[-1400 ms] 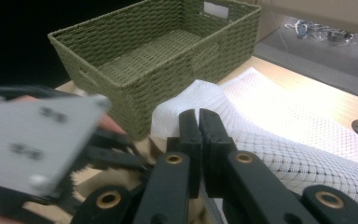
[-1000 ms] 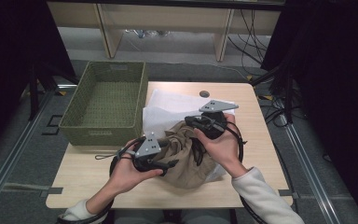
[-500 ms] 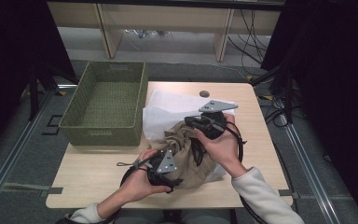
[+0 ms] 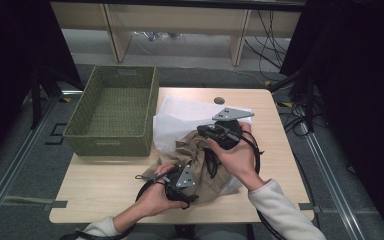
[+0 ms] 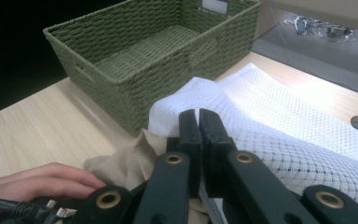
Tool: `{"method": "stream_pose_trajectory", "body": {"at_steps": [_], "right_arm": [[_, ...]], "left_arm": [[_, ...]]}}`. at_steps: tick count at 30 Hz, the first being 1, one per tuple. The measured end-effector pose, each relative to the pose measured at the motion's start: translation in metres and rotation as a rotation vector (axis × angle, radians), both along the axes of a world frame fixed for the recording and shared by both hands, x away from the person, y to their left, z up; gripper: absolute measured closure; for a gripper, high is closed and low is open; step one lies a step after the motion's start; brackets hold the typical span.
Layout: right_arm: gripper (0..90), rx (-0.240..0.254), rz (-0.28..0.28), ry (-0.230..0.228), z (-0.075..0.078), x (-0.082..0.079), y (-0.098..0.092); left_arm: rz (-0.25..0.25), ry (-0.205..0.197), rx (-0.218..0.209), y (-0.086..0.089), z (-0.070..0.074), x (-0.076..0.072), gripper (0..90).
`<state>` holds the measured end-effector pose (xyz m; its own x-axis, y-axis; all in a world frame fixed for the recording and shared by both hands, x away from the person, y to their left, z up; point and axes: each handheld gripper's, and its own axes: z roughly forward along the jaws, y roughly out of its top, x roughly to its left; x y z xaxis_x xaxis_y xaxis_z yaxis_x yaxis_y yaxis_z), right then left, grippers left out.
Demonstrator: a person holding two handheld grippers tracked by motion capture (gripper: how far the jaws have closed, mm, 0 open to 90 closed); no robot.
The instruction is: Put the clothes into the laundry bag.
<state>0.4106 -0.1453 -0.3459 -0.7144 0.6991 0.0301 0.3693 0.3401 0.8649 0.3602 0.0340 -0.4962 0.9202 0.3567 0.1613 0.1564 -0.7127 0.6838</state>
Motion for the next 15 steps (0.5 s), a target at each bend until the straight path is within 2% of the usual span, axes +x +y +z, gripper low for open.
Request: {"method": "stream_pose_trajectory", "body": {"at_steps": [3, 4, 8, 11, 15], "right_arm": [[89.7, 0.0, 0.001, 0.0, 0.0001, -0.0002, 0.0002], [89.7, 0.007, -0.013, 0.018, 0.0004, -0.0021, 0.001], [89.7, 0.001, -0.006, 0.005, 0.0006, -0.0006, 0.0001], [89.7, 0.007, -0.003, 0.02, 0.0006, -0.0011, 0.0003], [89.7, 0.008, -0.011, 0.017, 0.001, -0.0018, 0.0003]], "left_arm": [[0.003, 0.015, 0.0, 0.0003, -0.0027, 0.0007, 26.4], [0.007, 0.018, 0.002, 0.0002, -0.0033, 0.0008, 27.4], [0.0, 0.026, 0.014, -0.0002, -0.0041, 0.0018, 33.2], [-0.006, 0.035, 0.025, -0.0006, -0.0042, 0.0024, 40.3], [-0.003, 0.038, 0.034, -0.0012, -0.0031, 0.0016, 50.6]]}}
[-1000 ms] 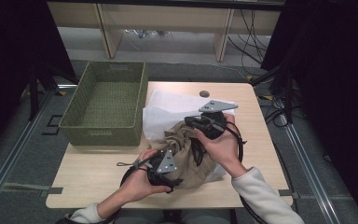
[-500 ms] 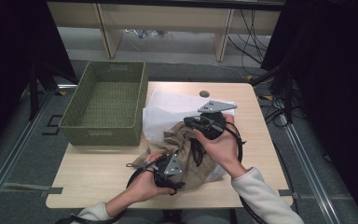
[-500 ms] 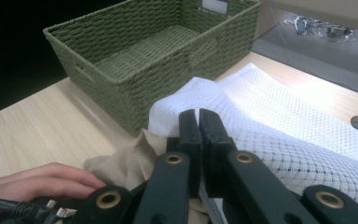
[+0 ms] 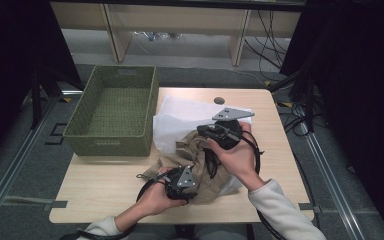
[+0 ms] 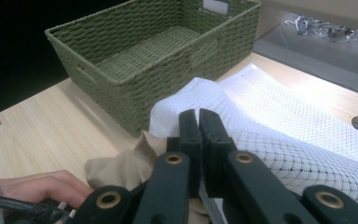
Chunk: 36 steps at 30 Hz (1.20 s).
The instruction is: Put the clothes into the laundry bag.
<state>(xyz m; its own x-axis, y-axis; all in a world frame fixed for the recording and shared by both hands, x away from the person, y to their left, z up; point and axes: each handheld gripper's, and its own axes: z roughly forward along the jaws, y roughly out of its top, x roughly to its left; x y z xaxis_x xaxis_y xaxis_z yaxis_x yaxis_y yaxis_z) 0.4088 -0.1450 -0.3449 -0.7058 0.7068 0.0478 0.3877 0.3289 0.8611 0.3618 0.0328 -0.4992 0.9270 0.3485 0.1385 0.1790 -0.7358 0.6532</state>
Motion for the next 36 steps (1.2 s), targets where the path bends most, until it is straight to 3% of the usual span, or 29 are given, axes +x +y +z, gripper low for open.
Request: {"method": "stream_pose_trajectory", "body": {"at_steps": [6, 10, 11, 12, 16, 18, 19, 22, 23, 24, 30, 36], "right_arm": [[89.6, -0.002, -0.004, -0.004, 0.0, -0.001, 0.0], [89.6, 0.001, 0.002, 0.002, 0.0, 0.0, 0.0], [89.7, -0.005, 0.011, -0.013, 0.0, 0.001, 0.0], [89.7, 0.004, -0.001, 0.007, 0.0, -0.001, 0.001], [89.7, 0.0, 0.005, -0.001, 0.0, 0.0, 0.0], [89.7, -0.007, 0.015, -0.018, 0.0, 0.001, 0.0], [89.7, 0.004, -0.003, 0.009, 0.0, -0.001, 0.001], [89.7, -0.007, 0.014, -0.018, 0.0, 0.001, 0.0], [89.7, 0.007, -0.004, 0.009, 0.0, -0.001, 0.001], [89.7, -0.002, 0.011, -0.009, 0.0, 0.0, 0.0], [89.7, 0.009, 0.004, 0.005, 0.002, -0.003, 0.002], [89.7, 0.019, 0.027, -0.015, 0.007, -0.007, 0.004]], "left_arm": [[0.012, 0.013, -0.003, 0.0, 0.001, 0.0, 63.9], [0.021, 0.039, 0.0, 0.0, 0.002, 0.0, 69.0], [0.021, 0.04, 0.002, 0.0, 0.003, 0.0, 70.6], [0.021, 0.039, 0.004, 0.0, 0.003, 0.001, 71.2], [0.026, 0.046, 0.018, -0.001, 0.004, 0.001, 74.8], [0.035, 0.056, 0.005, -0.001, 0.004, 0.001, 76.4], [0.039, 0.058, 0.002, 0.0, 0.004, 0.001, 76.9], [0.048, 0.058, -0.018, 0.001, 0.004, 0.001, 79.0], [0.054, 0.056, -0.019, 0.002, 0.005, 0.002, 79.8], [0.062, 0.061, -0.032, 0.003, 0.005, 0.002, 80.7], [0.121, 0.05, -0.156, 0.008, 0.008, 0.001, 83.4], [0.17, -0.02, -0.277, 0.013, 0.03, 0.003, 84.2]]}}
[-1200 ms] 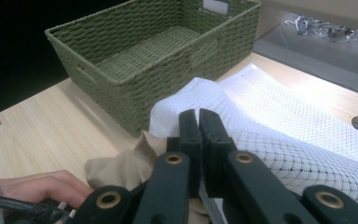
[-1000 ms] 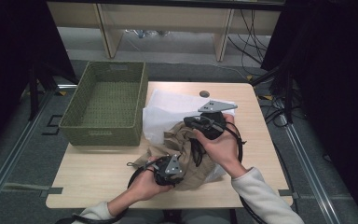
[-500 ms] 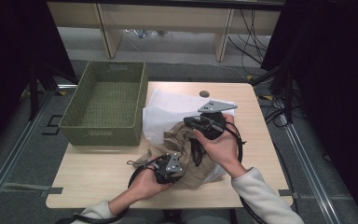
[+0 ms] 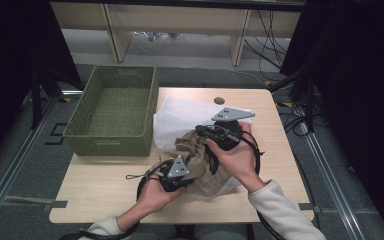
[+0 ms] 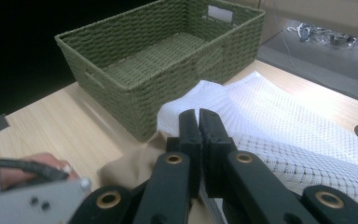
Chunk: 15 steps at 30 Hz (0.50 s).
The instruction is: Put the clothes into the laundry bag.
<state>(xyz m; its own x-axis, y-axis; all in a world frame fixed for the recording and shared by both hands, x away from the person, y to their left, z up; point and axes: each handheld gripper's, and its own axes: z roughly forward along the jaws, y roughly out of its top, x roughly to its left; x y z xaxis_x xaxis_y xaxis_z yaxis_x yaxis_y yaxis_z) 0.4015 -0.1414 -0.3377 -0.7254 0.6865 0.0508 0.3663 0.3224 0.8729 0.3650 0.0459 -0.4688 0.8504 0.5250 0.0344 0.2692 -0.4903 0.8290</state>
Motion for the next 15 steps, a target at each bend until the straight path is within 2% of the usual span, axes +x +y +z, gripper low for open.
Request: {"method": "stream_pose_trajectory", "body": {"at_steps": [1, 4, 5, 6, 7, 9, 11, 12, 14, 15], "right_arm": [[89.7, -0.007, 0.004, -0.018, 0.001, 0.0, 0.0], [89.7, 0.013, -0.008, 0.002, 0.004, -0.004, 0.0], [89.7, 0.002, 0.008, -0.024, 0.005, -0.003, -0.001], [89.7, 0.012, 0.003, -0.013, 0.006, -0.004, 0.0], [89.7, 0.006, 0.005, -0.026, 0.007, -0.004, -0.001], [89.7, 0.018, -0.009, -0.017, 0.009, -0.007, -0.001], [89.7, 0.022, 0.018, -0.041, 0.009, -0.005, -0.001], [89.7, 0.018, 0.013, -0.035, 0.01, -0.006, -0.002], [89.7, 0.015, 0.005, -0.043, 0.011, -0.007, -0.002], [89.7, 0.018, 0.007, -0.031, 0.012, -0.008, -0.002]], "left_arm": [[0.013, -0.008, -0.026, 0.0, 0.005, 0.0, 84.2], [0.044, -0.05, -0.08, 0.003, 0.017, 0.002, 84.5], [0.051, -0.066, -0.079, 0.005, 0.022, 0.003, 84.5], [0.065, -0.079, -0.107, 0.006, 0.026, 0.004, 84.6], [0.073, -0.104, -0.106, 0.008, 0.031, 0.005, 84.6], [0.108, -0.13, -0.135, 0.011, 0.037, 0.006, 84.6], [0.147, -0.154, -0.156, 0.015, 0.044, 0.008, 84.7], [0.164, -0.162, -0.164, 0.017, 0.047, 0.009, 84.7], [0.188, -0.179, -0.165, 0.02, 0.051, 0.01, 84.7], [0.203, -0.205, -0.154, 0.021, 0.054, 0.01, 84.7]]}}
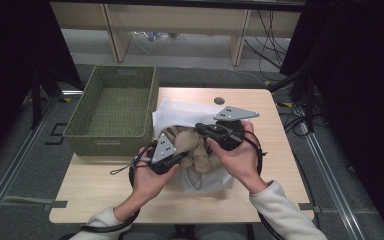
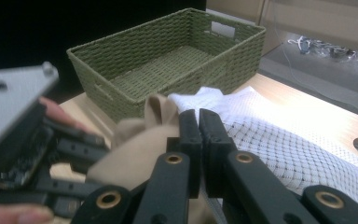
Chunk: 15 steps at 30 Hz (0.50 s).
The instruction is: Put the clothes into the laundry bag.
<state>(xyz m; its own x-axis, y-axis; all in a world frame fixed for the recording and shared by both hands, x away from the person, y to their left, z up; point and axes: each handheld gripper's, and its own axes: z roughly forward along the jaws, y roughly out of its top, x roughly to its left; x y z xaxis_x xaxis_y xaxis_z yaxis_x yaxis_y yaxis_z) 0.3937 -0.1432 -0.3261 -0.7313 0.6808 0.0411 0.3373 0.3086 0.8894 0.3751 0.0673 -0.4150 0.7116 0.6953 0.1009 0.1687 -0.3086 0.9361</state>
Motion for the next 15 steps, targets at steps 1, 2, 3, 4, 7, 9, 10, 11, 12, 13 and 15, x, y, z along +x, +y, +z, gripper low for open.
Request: {"method": "stream_pose_trajectory", "body": {"at_steps": [1, 2, 3, 4, 7, 9, 10, 11, 12, 13, 15], "right_arm": [[89.7, 0.003, 0.002, 0.003, 0.0, 0.0, 0.0], [89.7, -0.004, -0.003, -0.009, 0.0, 0.0, 0.0], [89.7, 0.006, 0.002, 0.001, -0.001, 0.0, 0.0], [89.7, 0.007, 0.005, 0.008, -0.001, 0.0, 0.0], [89.7, 0.007, 0.005, 0.011, 0.0, -0.001, 0.001], [89.7, 0.01, 0.008, 0.005, 0.0, -0.002, 0.002], [89.7, 0.01, 0.013, 0.013, 0.001, -0.003, 0.003], [89.7, 0.009, 0.013, 0.015, 0.001, -0.003, 0.003], [89.7, 0.006, 0.004, 0.023, 0.0, -0.004, 0.003], [89.7, 0.002, 0.014, 0.016, -0.001, -0.002, 0.002], [89.7, 0.009, 0.008, 0.029, -0.002, -0.001, 0.001]], "left_arm": [[0.01, -0.002, 0.0, 0.0, 0.001, 0.0, 84.7], [0.023, -0.01, 0.014, 0.001, 0.003, 0.0, 84.6], [0.033, -0.008, 0.026, 0.001, 0.003, 0.0, 84.6], [0.042, -0.004, 0.045, 0.0, 0.003, 0.001, 84.6], [0.062, 0.012, 0.11, -0.005, -0.004, 0.008, 84.4], [0.061, 0.023, 0.145, -0.012, -0.012, 0.014, 84.2], [0.062, 0.025, 0.171, -0.016, -0.017, 0.017, 84.1], [0.065, 0.026, 0.188, -0.019, -0.022, 0.02, 84.1], [0.066, 0.027, 0.221, -0.021, -0.025, 0.023, 84.0], [0.07, 0.04, 0.236, -0.024, -0.029, 0.025, 83.9], [0.068, 0.036, 0.245, -0.03, -0.036, 0.03, 83.8]]}}
